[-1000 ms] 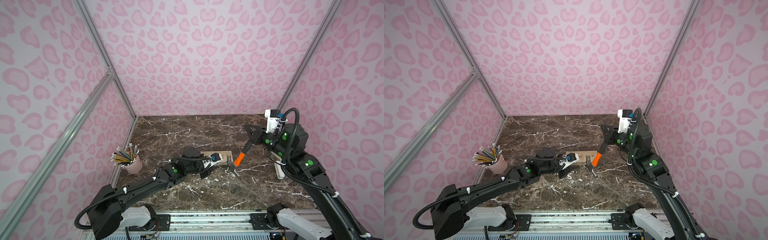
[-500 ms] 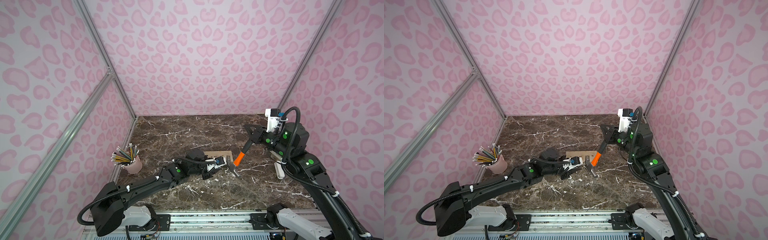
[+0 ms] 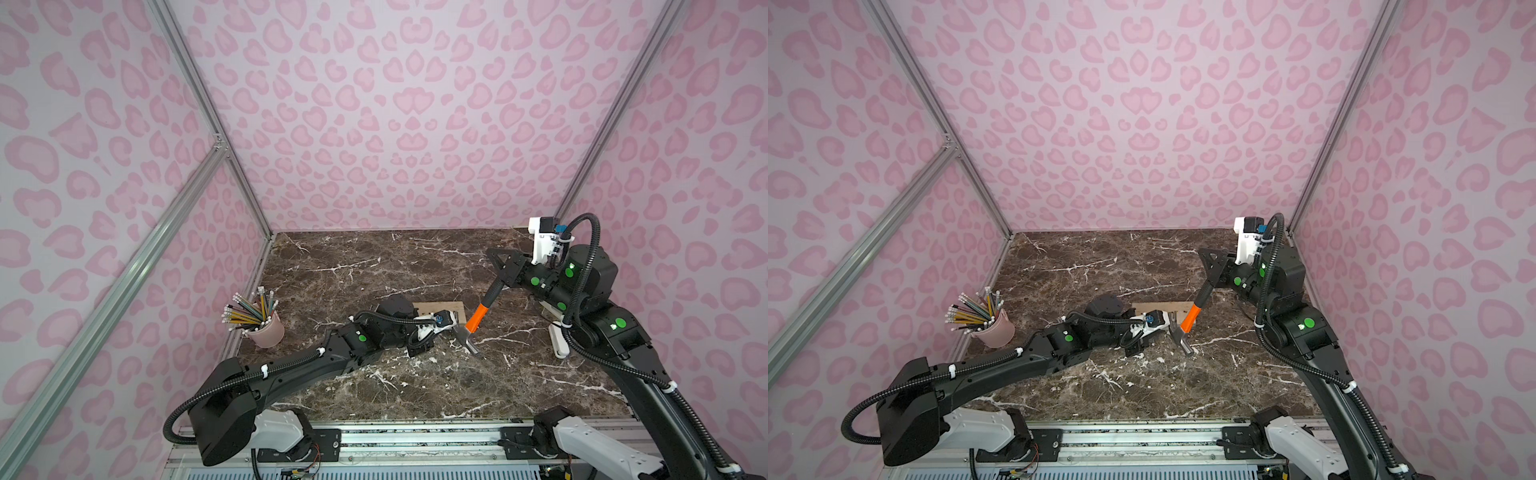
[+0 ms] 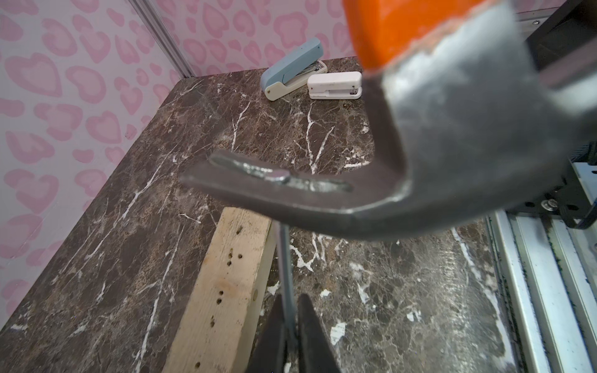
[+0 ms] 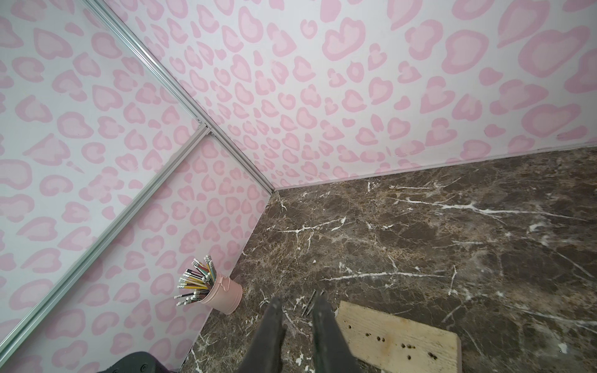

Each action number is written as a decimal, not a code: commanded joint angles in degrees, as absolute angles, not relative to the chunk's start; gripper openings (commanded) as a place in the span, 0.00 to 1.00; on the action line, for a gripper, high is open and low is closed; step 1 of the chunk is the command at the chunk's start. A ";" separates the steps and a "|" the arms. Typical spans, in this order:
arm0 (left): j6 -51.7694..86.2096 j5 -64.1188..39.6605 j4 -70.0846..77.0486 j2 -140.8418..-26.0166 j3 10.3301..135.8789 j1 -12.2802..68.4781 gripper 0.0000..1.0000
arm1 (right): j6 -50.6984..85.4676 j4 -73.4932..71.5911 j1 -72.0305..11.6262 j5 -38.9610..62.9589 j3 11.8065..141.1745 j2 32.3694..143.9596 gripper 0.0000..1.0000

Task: Use a claw hammer to pull out a nail
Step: Pick up the nail with the hammer, then place the nail at the center of the board.

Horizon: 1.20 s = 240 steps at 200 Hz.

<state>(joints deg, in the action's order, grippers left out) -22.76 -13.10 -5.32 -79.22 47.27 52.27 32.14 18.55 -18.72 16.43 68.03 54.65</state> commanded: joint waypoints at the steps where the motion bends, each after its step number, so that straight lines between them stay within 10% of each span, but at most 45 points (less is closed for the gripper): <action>1: -22.17 -13.12 -3.91 -79.67 48.28 52.23 0.04 | 33.41 14.48 -18.60 17.25 68.01 54.54 0.00; 240: 10.25 0.00 -21.42 -83.33 47.37 32.32 0.03 | 27.42 12.27 -18.20 11.07 56.94 55.29 0.00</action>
